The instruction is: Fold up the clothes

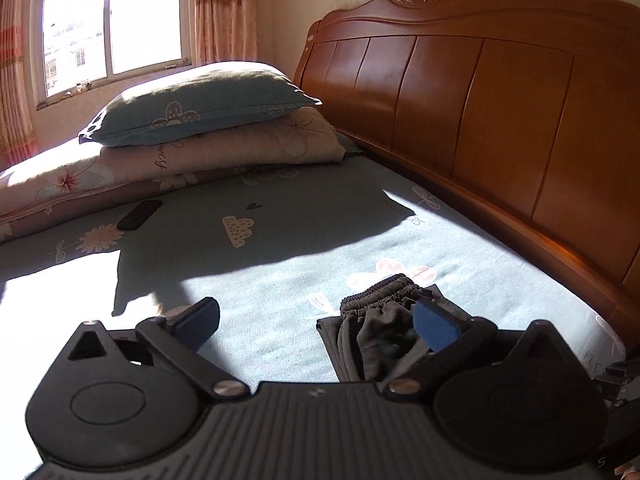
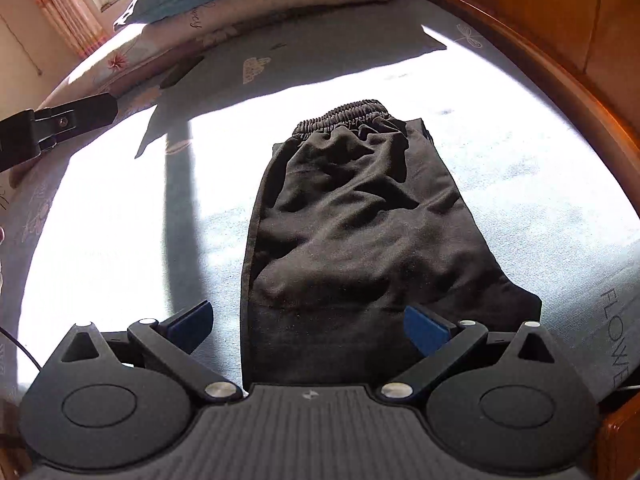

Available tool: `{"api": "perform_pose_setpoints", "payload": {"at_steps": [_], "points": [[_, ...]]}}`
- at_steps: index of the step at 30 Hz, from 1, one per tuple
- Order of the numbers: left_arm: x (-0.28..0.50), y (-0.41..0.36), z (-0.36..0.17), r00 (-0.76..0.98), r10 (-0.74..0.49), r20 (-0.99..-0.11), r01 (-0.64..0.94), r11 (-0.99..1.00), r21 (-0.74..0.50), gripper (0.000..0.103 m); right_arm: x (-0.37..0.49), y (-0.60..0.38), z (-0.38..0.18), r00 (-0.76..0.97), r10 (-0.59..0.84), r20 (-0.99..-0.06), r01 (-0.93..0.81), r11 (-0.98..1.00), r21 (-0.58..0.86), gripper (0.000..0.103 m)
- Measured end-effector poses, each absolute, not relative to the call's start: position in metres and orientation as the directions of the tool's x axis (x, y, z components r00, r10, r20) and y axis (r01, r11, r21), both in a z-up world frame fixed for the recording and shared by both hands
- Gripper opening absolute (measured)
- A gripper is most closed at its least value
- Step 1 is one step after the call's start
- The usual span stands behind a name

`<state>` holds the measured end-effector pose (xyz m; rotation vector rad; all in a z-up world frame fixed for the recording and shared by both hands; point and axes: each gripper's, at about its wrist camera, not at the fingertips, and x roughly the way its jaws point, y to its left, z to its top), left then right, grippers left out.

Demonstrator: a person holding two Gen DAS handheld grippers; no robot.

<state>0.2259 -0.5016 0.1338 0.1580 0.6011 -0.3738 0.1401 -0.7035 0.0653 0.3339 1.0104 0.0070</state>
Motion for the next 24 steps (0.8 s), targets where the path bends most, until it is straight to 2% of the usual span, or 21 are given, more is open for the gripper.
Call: {"api": "perform_pose_setpoints", "payload": {"at_steps": [7, 14, 24], "points": [[0.213, -0.433, 0.106, 0.717, -0.117, -0.687, 0.228, 0.971, 0.072, 0.102, 0.166, -0.637, 0.078, 0.511, 0.213, -0.833, 0.009, 0.967, 0.253, 0.103], [0.2, -0.366, 0.08, 0.63, 0.049, -0.775, 0.079, 0.989, 0.127, 0.102, 0.183, -0.58, 0.07, 0.422, 0.137, -0.896, 0.086, 0.978, 0.19, 0.103], [0.199, -0.314, 0.101, 0.489, 0.024, -0.872, 0.103, 0.991, 0.085, 0.102, 0.185, -0.551, 0.083, 0.326, 0.082, -0.942, 0.182, 0.972, 0.147, 0.103]]}}
